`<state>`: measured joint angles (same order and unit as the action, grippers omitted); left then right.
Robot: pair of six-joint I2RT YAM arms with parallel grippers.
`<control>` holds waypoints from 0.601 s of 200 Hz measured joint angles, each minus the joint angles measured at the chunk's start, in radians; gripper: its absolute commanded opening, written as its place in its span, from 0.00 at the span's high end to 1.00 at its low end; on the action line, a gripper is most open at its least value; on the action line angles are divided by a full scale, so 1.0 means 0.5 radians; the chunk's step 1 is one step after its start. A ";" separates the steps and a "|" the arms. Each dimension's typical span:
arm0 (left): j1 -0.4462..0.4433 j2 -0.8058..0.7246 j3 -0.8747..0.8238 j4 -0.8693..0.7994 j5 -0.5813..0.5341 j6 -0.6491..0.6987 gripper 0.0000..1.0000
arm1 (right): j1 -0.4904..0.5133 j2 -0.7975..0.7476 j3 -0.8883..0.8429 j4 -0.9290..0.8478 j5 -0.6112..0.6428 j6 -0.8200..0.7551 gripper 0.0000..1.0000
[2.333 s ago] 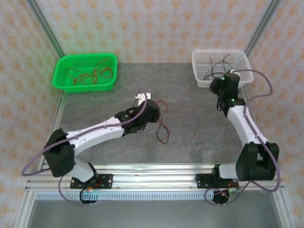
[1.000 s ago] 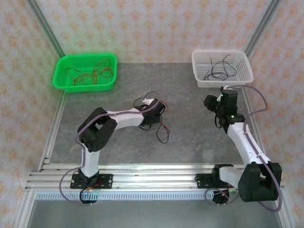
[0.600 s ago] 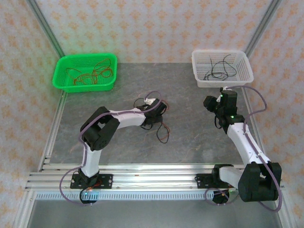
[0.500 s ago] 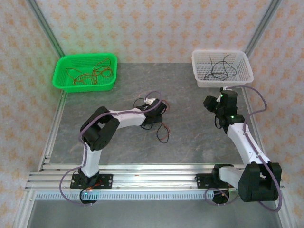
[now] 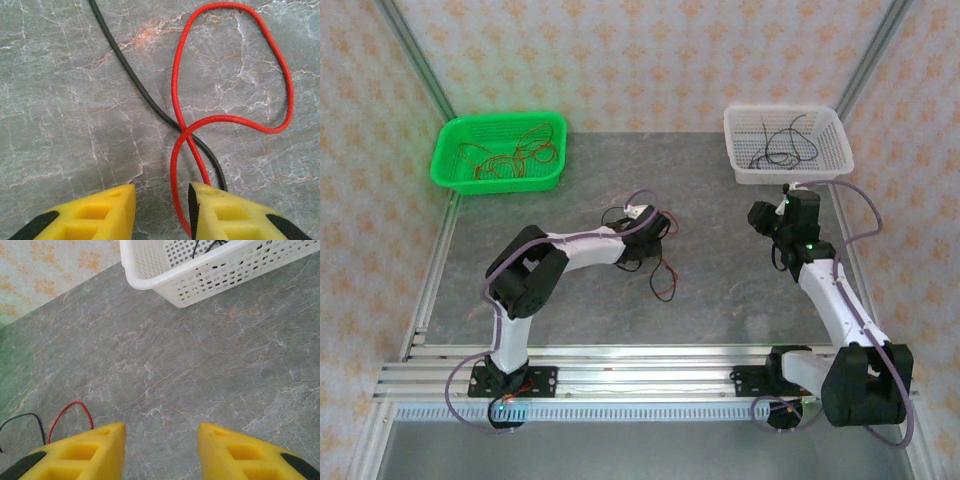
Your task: Untangle the cables
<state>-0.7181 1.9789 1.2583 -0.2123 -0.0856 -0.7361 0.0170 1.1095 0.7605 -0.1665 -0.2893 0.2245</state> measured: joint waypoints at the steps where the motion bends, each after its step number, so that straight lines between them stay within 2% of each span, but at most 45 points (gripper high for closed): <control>1: 0.000 0.001 0.002 -0.001 0.000 0.000 0.65 | 0.000 0.000 0.000 0.000 0.000 0.000 0.58; 66: -0.001 0.167 0.157 -0.028 -0.040 0.008 0.72 | 0.000 -0.001 0.000 0.005 -0.002 0.000 0.58; 120: -0.004 0.182 0.180 -0.067 -0.108 0.007 0.93 | 0.000 -0.001 -0.010 0.011 -0.013 -0.001 0.58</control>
<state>-0.7200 2.0697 1.3483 -0.2459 -0.1398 -0.7326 0.0170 1.1091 0.7555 -0.1612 -0.2958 0.2241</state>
